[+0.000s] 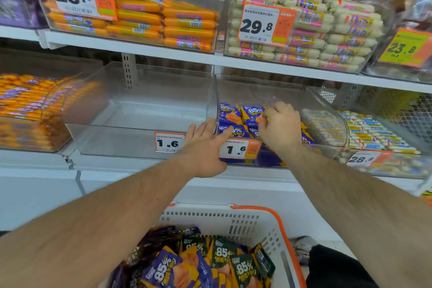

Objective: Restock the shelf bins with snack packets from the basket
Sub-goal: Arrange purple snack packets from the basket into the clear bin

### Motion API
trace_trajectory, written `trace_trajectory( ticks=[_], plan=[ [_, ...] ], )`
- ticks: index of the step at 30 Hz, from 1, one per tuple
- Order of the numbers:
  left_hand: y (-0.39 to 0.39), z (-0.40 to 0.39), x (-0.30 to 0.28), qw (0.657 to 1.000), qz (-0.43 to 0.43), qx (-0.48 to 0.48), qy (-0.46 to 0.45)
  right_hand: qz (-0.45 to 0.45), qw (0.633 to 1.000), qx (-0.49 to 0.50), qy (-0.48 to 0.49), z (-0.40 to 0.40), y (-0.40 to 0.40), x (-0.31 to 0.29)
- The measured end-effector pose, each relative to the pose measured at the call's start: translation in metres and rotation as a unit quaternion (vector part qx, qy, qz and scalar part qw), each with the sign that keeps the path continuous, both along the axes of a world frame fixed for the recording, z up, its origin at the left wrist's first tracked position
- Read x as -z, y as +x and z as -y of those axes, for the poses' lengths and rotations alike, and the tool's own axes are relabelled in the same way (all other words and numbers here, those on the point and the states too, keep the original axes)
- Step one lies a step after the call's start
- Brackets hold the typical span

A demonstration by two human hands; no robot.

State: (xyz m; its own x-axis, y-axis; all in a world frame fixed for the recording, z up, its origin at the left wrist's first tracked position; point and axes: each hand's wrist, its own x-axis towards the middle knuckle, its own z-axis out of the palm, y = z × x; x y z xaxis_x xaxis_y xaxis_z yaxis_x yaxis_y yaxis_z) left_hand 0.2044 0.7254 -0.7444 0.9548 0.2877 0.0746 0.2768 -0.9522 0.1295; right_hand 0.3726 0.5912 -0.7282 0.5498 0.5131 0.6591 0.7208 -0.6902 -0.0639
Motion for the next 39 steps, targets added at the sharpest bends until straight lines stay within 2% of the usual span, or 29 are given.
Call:
trace_trajectory(
  ticks=[2, 3, 5, 6, 9, 11, 14, 17, 21, 24, 27, 30, 32, 34, 37, 39],
  plan=[
    [-0.018, -0.004, 0.005, 0.997, 0.043, 0.068, 0.006, 0.08, 0.994, -0.053, 0.054, 0.004, -0.021, 0.006],
    [-0.028, -0.004, 0.011, 0.99, 0.091, 0.1, 0.028, 0.101, 0.989, -0.077, 0.081, 0.005, -0.035, 0.012],
    [-0.044, -0.001, 0.023, 0.969, 0.191, 0.147, 0.057, 0.095, 0.983, -0.113, 0.112, 0.009, -0.065, 0.03],
    [-0.048, 0.001, 0.029, 0.963, 0.209, 0.163, 0.045, 0.075, 0.982, -0.126, 0.117, 0.011, -0.078, 0.041],
    [-0.05, 0.01, 0.038, 0.967, 0.152, 0.202, -0.012, 0.002, 0.985, -0.147, 0.088, 0.015, -0.1, 0.083],
    [-0.047, 0.016, 0.046, 0.976, 0.094, 0.185, -0.069, -0.056, 0.987, -0.13, 0.073, 0.018, -0.107, 0.108],
    [-0.048, 0.016, 0.062, 0.982, -0.052, 0.13, -0.127, -0.197, 0.977, -0.081, 0.031, 0.019, -0.119, 0.137],
    [-0.055, 0.011, 0.068, 0.959, -0.213, 0.134, -0.134, -0.352, 0.927, -0.039, -0.12, 0.019, -0.132, 0.179],
    [-0.065, -0.001, 0.073, 0.938, -0.298, 0.112, -0.14, -0.476, 0.85, -0.061, -0.219, 0.0, -0.16, 0.225],
    [-0.074, -0.016, 0.081, 0.929, -0.319, 0.1, -0.158, -0.548, 0.782, -0.08, -0.288, -0.025, -0.182, 0.251],
    [-0.082, -0.037, 0.087, 0.924, -0.333, 0.069, -0.175, -0.543, 0.751, -0.054, -0.371, -0.047, -0.195, 0.276],
    [-0.087, -0.05, 0.097, 0.927, -0.336, 0.047, -0.162, -0.512, 0.746, -0.023, -0.425, -0.056, -0.2, 0.294],
    [-0.085, -0.052, 0.098, 0.925, -0.34, 0.039, -0.166, -0.489, 0.76, -0.017, -0.427, -0.057, -0.201, 0.297],
    [-0.08, -0.05, 0.098, 0.918, -0.347, 0.043, -0.188, -0.485, 0.775, -0.008, -0.404, -0.056, -0.202, 0.299],
    [-0.07, -0.045, 0.094, 0.913, -0.332, 0.053, -0.229, -0.523, 0.778, -0.02, -0.348, -0.053, -0.199, 0.295],
    [-0.065, -0.045, 0.094, 0.914, -0.327, 0.061, -0.234, -0.583, 0.758, -0.034, -0.29, -0.047, -0.193, 0.288]
  ],
)
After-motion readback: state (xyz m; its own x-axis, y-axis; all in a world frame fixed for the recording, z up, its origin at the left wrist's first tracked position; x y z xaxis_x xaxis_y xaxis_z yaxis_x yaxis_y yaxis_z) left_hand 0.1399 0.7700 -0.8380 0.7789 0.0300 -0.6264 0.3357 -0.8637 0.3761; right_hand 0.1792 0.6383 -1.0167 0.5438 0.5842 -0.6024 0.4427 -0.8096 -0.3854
